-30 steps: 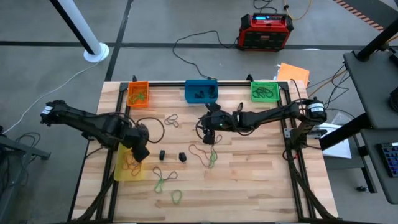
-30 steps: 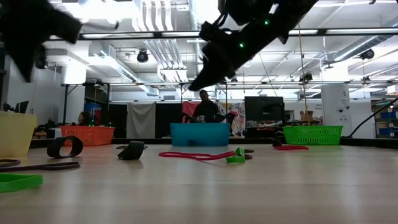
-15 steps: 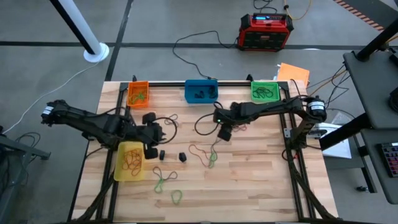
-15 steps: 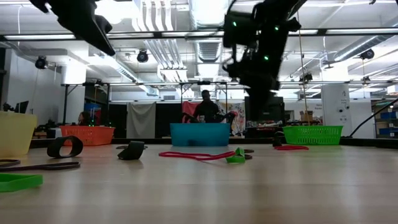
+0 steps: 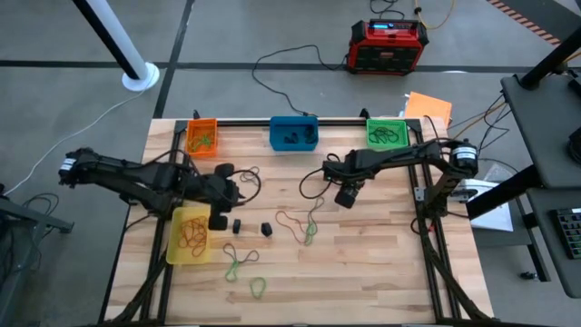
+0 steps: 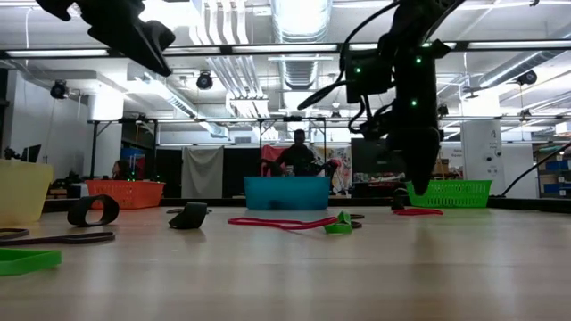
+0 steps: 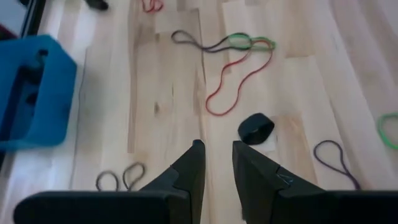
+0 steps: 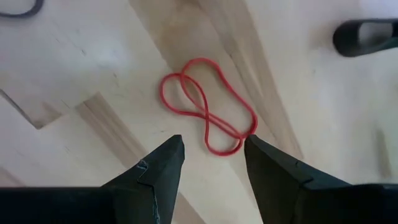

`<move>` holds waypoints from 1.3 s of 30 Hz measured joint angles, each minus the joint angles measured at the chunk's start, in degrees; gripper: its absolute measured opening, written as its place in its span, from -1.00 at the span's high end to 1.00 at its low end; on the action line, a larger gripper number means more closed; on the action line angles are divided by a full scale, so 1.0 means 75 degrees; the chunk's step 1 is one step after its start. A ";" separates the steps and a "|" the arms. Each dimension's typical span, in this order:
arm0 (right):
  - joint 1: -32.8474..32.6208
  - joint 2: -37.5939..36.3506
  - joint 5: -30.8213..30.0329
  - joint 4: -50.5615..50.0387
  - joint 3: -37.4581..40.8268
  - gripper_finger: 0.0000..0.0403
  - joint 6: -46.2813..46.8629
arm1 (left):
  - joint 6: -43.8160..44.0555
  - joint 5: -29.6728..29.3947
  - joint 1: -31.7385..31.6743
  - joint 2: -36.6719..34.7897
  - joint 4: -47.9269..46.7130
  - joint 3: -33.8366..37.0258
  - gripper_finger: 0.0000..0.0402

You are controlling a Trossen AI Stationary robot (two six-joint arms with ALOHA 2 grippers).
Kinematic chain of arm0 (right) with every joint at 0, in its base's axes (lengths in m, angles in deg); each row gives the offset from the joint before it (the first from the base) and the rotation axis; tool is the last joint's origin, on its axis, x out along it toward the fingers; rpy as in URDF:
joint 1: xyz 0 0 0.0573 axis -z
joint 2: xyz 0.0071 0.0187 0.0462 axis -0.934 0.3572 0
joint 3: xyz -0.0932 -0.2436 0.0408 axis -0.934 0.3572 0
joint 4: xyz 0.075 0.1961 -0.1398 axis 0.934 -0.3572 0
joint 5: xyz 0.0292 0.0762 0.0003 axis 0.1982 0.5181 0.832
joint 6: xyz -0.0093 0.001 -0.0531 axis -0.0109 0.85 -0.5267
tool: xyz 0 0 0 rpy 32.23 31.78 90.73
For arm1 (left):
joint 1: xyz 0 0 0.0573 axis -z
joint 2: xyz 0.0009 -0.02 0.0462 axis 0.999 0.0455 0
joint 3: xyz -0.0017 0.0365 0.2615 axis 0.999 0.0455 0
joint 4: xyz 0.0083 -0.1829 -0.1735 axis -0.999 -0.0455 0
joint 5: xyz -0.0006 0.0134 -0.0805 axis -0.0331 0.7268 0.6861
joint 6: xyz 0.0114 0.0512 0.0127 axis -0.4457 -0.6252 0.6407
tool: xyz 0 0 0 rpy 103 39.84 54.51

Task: Sort rubber bands into baskets
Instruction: Put the right red rubber band into the yellow bin

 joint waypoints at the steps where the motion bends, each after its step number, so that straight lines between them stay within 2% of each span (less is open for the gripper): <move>1: 0.0040 -0.0024 0.0057 -0.0005 0.0011 0.17 -0.0005 | -0.0157 0.0107 -0.0106 0.0000 0.0064 0.0000 0.67; 8: 0.0458 -0.0317 0.0493 -0.0029 0.0020 0.17 -0.0283 | -0.1107 0.1096 -0.1384 -0.0003 0.0746 0.0221 0.67; 12: 0.0519 -0.0323 0.0478 0.0191 0.0199 0.17 -0.1282 | -0.1200 0.1722 -0.2069 -0.0003 0.1635 0.0599 0.67; 16: 0.0396 -0.0320 0.0708 0.0826 0.0805 0.17 -0.2771 | -0.1000 0.2221 -0.2183 -0.0003 0.2144 0.0850 0.67; 22: 0.0396 -0.0334 0.0700 0.2196 0.1562 0.21 -0.2955 | -0.0765 0.2577 -0.2103 0.0017 0.2306 0.0982 0.67; 27: 0.0415 -0.0352 0.0739 0.2608 0.1829 0.45 -0.2967 | -0.0726 0.2570 -0.2105 0.0018 0.2702 0.1011 0.67; 32: 0.0462 -0.0346 0.0613 0.2780 0.1859 0.89 -0.3015 | -0.0732 0.2565 -0.2105 0.0020 0.3010 0.1011 0.67; 39: 0.0429 -0.0754 0.0746 0.3038 0.1899 0.95 -0.3013 | -0.0435 0.2555 -0.2103 0.0043 0.3836 0.1255 0.67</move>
